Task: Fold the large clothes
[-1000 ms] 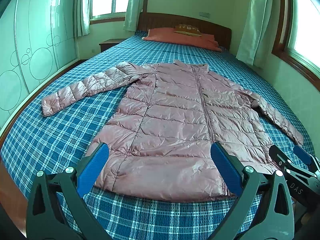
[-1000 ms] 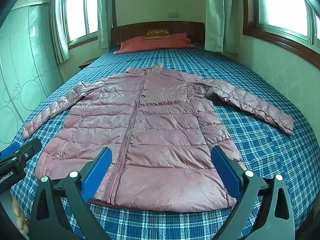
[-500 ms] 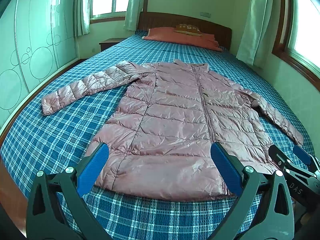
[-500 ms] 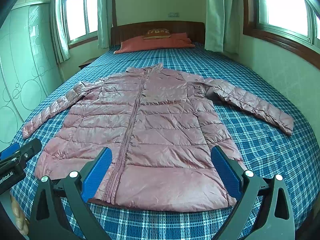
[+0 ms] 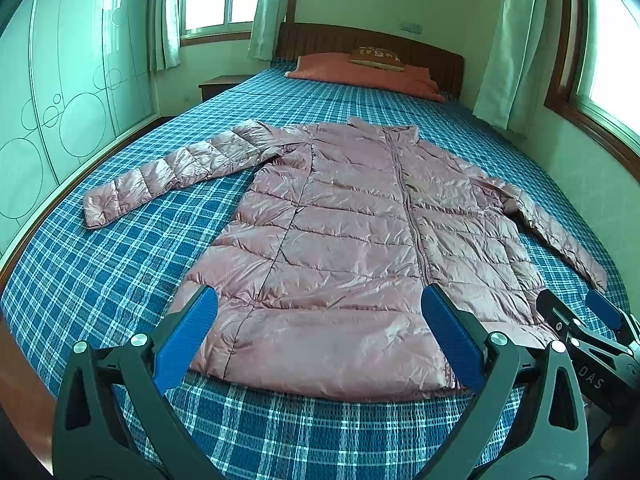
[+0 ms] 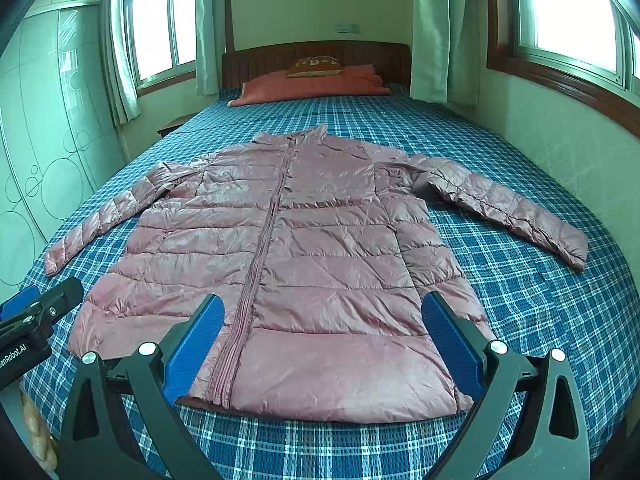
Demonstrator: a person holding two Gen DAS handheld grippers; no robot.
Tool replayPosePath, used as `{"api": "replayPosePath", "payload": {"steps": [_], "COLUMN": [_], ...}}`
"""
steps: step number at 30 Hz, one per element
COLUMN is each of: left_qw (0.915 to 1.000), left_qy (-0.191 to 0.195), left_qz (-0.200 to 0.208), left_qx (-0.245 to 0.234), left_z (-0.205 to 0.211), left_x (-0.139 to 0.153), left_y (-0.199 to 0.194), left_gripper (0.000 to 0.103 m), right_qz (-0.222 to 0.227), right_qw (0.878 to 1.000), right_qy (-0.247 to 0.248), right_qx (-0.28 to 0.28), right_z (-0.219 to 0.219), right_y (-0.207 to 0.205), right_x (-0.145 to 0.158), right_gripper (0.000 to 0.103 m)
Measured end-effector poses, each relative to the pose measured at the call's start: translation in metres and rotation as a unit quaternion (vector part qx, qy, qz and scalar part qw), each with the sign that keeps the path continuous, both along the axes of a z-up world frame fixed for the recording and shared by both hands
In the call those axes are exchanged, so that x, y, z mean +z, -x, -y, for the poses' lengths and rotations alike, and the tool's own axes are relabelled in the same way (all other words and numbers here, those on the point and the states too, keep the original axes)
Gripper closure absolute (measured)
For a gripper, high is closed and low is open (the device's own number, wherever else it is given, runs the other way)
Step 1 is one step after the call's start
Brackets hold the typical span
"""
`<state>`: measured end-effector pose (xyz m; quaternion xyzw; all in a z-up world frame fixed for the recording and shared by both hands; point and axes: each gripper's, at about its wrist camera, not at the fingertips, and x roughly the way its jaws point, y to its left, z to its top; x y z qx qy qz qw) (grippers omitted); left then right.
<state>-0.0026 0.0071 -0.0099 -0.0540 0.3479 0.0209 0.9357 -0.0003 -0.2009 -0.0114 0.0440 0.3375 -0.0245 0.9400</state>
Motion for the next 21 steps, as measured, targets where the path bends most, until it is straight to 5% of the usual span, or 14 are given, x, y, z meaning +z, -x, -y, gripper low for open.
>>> {"api": "replayPosePath", "payload": {"steps": [21], "left_qw": [1.0000], "left_qy": [0.000], "left_qz": [-0.007], "left_qx": [-0.002], "left_z": [0.0017], "left_x": [-0.0045], "left_y": [0.0017], "left_gripper": [0.002], "right_qz": [-0.003], "right_qw": [1.000], "right_qy": [0.000], "right_qx": [0.001], "right_z": [-0.0007], "right_y": [0.0006], "right_x": [-0.0026], "right_gripper": [0.005]}}
